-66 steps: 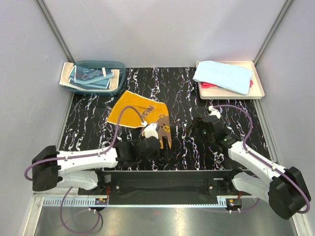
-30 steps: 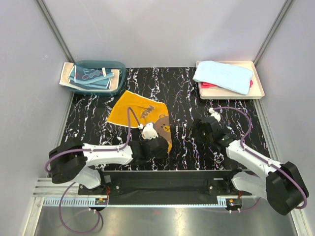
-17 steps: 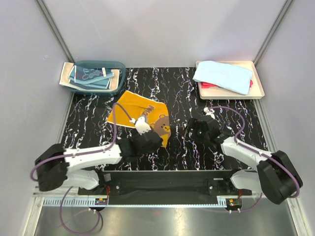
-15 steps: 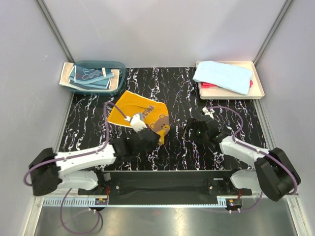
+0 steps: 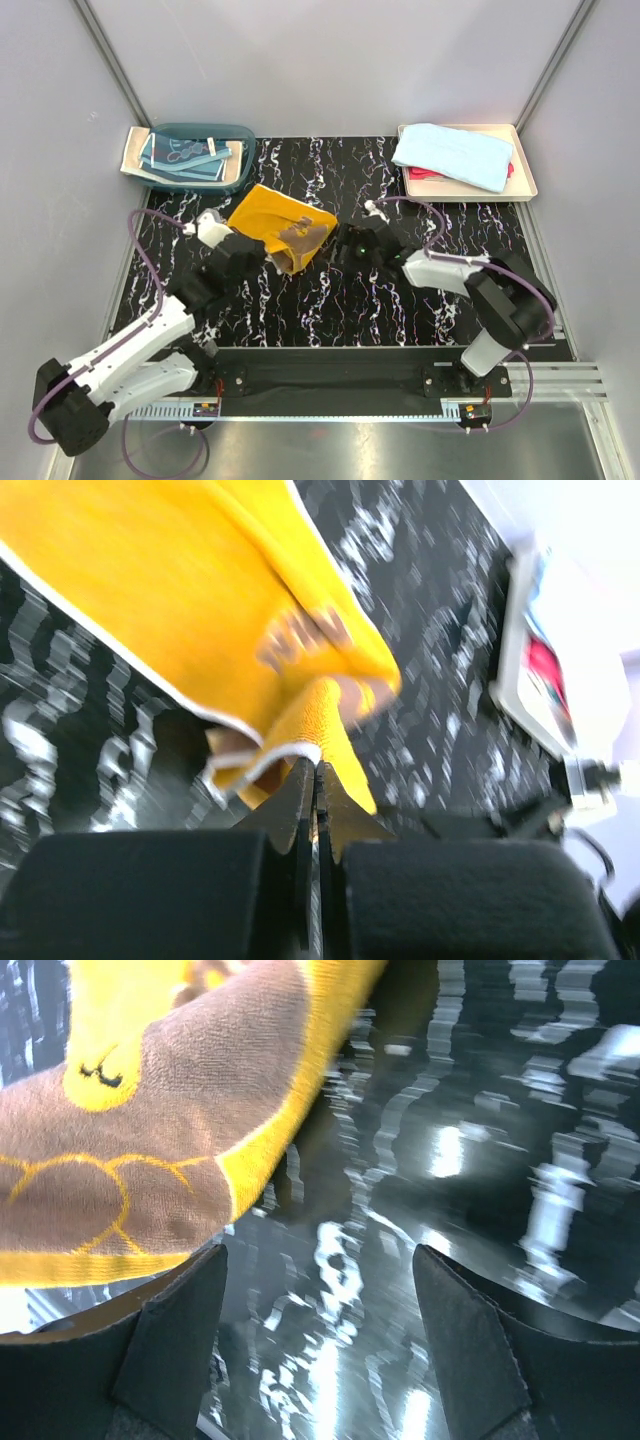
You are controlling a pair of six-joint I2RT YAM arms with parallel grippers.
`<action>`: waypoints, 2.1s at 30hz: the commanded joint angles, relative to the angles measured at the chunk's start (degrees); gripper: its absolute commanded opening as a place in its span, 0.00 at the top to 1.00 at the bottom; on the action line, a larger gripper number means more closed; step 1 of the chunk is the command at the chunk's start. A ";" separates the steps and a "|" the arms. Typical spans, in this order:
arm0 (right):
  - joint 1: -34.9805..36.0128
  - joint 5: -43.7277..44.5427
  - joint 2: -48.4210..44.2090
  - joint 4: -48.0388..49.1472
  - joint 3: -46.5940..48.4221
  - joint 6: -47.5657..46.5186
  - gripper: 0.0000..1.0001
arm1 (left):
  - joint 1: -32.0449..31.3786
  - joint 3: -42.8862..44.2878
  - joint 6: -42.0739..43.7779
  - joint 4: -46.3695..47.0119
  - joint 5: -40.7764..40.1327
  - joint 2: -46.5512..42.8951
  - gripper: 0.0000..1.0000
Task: Fold and stack the towels
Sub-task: Flatten out the crumpled towel
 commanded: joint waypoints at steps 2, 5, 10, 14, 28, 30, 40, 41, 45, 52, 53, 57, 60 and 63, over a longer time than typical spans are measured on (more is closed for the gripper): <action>3.35 1.16 6.85 4.85 6.45 2.91 0.20 | 7.44 4.94 6.56 1.49 0.62 1.30 1.00; 4.76 1.43 10.99 4.76 10.59 4.14 0.21 | 12.63 8.19 8.94 2.72 3.69 4.55 1.00; 7.22 3.61 15.12 3.80 16.12 5.90 0.22 | 18.79 11.02 10.52 4.83 7.91 9.04 1.00; 8.80 5.02 18.20 3.62 20.16 9.05 0.23 | 21.95 14.53 12.71 5.54 10.64 13.44 1.00; 11.53 8.27 30.51 4.33 28.17 16.27 0.68 | 25.21 17.26 14.83 6.15 14.68 17.75 1.00; 11.53 9.85 29.72 4.06 27.47 16.18 0.83 | 25.39 17.26 14.83 6.15 14.95 17.58 1.00; 11.18 20.14 19.09 -4.02 22.73 10.65 1.00 | 26.09 16.47 15.01 6.77 17.94 15.29 1.00; 11.01 20.32 18.04 -4.46 21.77 10.21 1.00 | 26.01 16.21 14.92 7.38 18.12 15.03 1.00; 10.74 15.51 17.23 -5.35 23.07 9.24 0.87 | 26.00 16.12 14.74 8.35 19.44 15.37 1.00; 10.74 11.62 24.00 0.10 25.44 10.65 0.51 | 26.09 18.14 15.53 7.74 19.17 17.48 1.00; 10.83 11.27 24.61 -0.16 26.67 10.65 0.50 | 26.01 18.92 15.97 7.13 19.00 18.01 1.00; 10.83 12.49 25.94 1.33 26.94 10.91 0.49 | 26.18 21.04 16.85 6.33 18.73 19.24 1.00; 10.83 15.47 26.64 1.42 27.73 10.03 0.54 | 26.27 22.18 17.12 5.98 18.73 19.86 1.00; 10.83 17.33 27.25 2.91 27.47 9.24 0.60 | 26.27 23.06 17.38 5.36 18.82 20.21 1.00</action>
